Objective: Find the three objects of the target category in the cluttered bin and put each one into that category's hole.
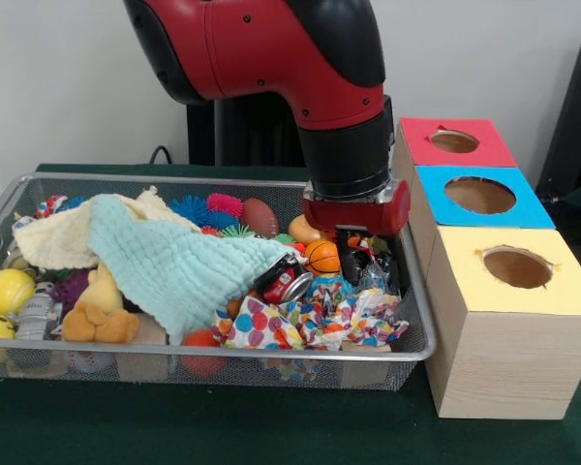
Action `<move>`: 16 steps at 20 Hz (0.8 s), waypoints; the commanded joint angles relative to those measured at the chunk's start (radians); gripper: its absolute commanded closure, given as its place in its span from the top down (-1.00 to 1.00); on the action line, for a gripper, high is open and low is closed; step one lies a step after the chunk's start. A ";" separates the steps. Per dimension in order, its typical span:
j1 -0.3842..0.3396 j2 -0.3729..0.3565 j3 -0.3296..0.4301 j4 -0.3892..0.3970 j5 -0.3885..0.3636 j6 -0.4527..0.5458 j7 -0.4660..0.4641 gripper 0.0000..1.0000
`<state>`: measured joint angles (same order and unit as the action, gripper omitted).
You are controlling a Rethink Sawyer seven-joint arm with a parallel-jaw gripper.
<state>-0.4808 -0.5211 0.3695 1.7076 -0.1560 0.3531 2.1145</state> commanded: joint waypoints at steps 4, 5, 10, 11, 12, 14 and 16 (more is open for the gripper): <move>-0.047 0.017 0.096 -0.007 -0.084 0.068 -0.133 1.00; -0.056 0.020 0.106 -0.007 -0.099 0.077 -0.161 1.00; -0.065 0.014 0.112 -0.006 -0.137 0.113 -0.177 1.00; -0.061 0.006 0.105 -0.007 -0.143 0.126 -0.171 1.00; -0.052 0.003 0.090 -0.017 -0.150 0.146 -0.168 1.00; -0.041 0.002 0.068 -0.038 -0.166 0.174 -0.166 1.00; -0.034 0.021 0.062 -0.069 -0.178 0.207 -0.174 1.00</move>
<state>-0.5195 -0.5223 0.4157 1.7061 -0.2533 0.3801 2.1145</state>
